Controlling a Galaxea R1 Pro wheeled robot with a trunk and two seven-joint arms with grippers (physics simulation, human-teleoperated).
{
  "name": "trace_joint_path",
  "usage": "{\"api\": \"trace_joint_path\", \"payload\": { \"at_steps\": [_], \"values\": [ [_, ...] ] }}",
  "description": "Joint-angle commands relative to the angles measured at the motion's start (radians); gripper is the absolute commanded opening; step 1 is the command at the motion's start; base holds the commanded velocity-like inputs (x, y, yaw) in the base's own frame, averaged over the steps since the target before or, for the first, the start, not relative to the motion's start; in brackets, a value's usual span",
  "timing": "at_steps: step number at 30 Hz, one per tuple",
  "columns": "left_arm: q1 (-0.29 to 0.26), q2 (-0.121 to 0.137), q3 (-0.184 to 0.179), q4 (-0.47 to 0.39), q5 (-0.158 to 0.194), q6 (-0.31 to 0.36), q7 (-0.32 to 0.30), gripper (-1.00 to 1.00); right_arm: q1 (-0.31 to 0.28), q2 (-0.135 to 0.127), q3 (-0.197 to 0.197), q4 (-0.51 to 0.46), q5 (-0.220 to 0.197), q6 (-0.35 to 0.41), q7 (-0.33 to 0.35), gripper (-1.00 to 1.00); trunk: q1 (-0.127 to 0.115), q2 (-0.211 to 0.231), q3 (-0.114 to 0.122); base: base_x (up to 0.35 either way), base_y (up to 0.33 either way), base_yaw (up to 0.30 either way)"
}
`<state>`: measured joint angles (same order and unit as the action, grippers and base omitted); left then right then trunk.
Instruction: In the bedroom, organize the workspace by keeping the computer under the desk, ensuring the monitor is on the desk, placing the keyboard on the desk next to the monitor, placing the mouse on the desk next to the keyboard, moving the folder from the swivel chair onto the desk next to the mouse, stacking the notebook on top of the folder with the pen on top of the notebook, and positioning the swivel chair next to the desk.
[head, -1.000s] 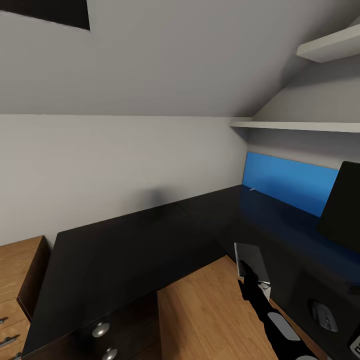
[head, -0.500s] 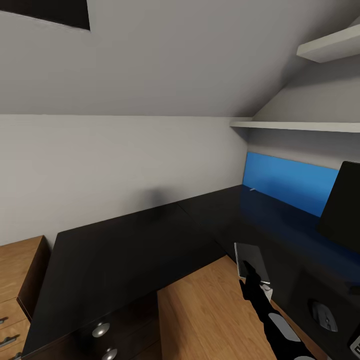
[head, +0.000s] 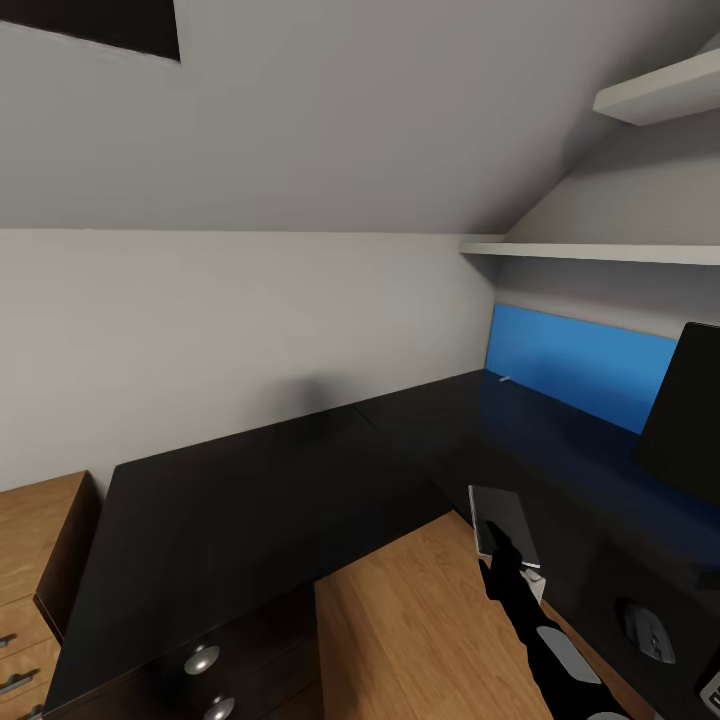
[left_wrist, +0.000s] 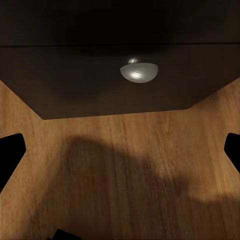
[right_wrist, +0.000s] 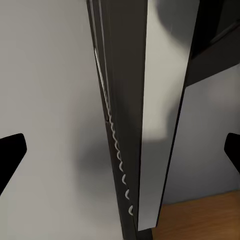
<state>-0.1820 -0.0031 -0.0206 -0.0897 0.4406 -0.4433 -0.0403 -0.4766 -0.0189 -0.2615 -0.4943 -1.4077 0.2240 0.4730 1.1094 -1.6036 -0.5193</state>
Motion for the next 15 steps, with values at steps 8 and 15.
{"api": "trace_joint_path", "payload": {
  "at_steps": [8, 15],
  "values": [
    [0.0, 0.0, -0.002, 0.001, 0.009, -0.003, -0.004, 1.0, -0.001, -0.024, -0.011, 0.002, -0.016, 0.008, -0.004, 1.0, 0.0, 0.0, -0.001, 0.0, 0.0, 0.0],
    [0.0, 0.0, -0.002, 0.001, 0.009, -0.003, -0.004, 1.0, -0.001, -0.023, -0.009, 0.002, -0.015, 0.005, -0.003, -1.0, 0.0, 0.0, -0.001, 0.0, 0.0, 0.0]
  ]
}}
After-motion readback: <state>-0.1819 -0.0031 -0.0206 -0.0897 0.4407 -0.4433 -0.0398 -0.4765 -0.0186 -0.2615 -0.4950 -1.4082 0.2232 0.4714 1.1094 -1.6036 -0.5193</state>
